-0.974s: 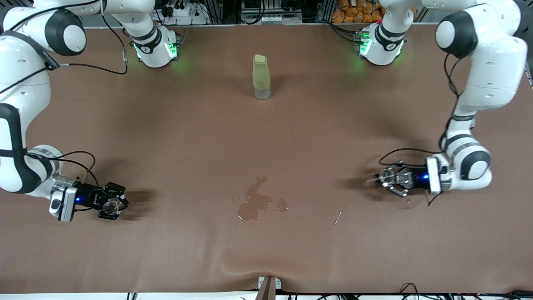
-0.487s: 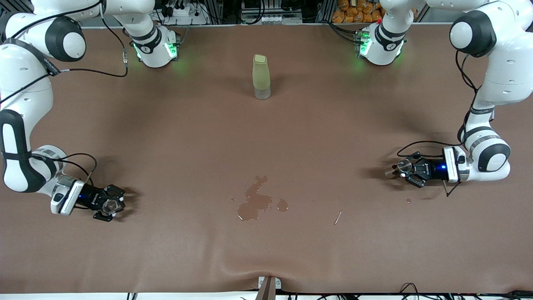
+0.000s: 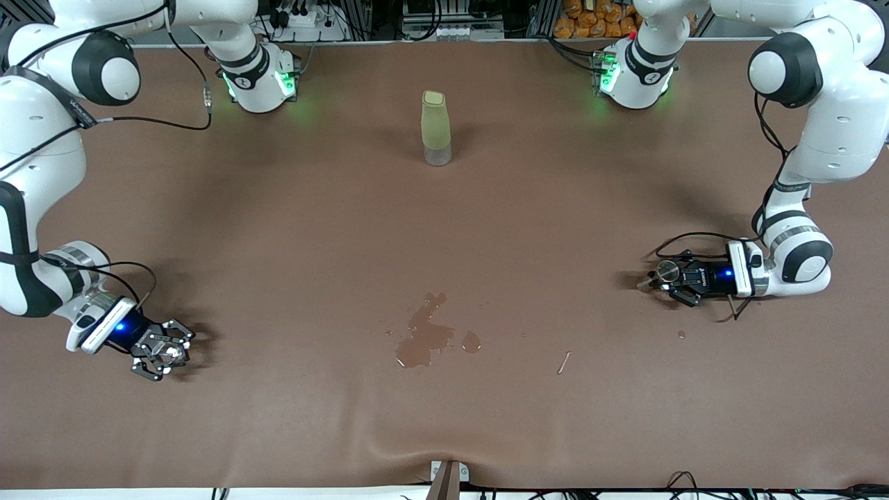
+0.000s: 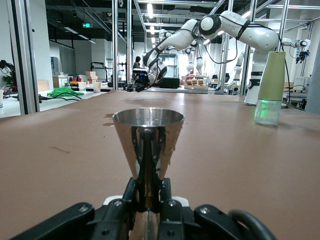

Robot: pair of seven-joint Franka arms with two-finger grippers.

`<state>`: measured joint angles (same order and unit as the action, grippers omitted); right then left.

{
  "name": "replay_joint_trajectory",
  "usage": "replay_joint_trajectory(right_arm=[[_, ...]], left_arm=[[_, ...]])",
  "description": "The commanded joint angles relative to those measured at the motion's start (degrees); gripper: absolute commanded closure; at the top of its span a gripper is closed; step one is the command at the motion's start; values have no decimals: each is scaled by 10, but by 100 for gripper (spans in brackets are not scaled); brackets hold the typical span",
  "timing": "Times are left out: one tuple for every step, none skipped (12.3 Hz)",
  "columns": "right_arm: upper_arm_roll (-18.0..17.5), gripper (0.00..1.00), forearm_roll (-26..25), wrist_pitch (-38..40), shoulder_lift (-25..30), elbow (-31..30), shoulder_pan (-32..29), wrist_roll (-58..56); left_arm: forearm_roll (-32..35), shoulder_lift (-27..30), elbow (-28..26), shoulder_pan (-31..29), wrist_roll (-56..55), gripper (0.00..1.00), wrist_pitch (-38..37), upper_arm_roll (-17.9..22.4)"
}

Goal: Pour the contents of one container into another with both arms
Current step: 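Lower and release the jigger with the left gripper while the right gripper releases the beaker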

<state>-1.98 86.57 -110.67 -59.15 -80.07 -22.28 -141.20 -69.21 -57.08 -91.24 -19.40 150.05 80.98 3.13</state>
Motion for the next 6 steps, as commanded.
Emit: replay_joint_trajectory(right_arm=[[-7,100,32,-7,-29,20,0,-17],[-7,100,39,-12,-35,22,0,-17],[-7,100,48,-13,-44,23,0,-17],[-7,100,59,-13,-48,23,0,-14],[-7,93,67,-13,-51,22,3,-10],[-7,39,81,-13,-51,21,7,-8]], left_arm=[[25,0,2,-7,11,100,1,-1],[25,-1,3,-9,11,100,1,-1],[25,-1,2,-9,3,24,1,-1],[25,-2,1,-10,-4,0,1,-1],[25,-2,1,-12,-5,0,1,-1],[25,-2,1,-16,-6,0,1,-1]])
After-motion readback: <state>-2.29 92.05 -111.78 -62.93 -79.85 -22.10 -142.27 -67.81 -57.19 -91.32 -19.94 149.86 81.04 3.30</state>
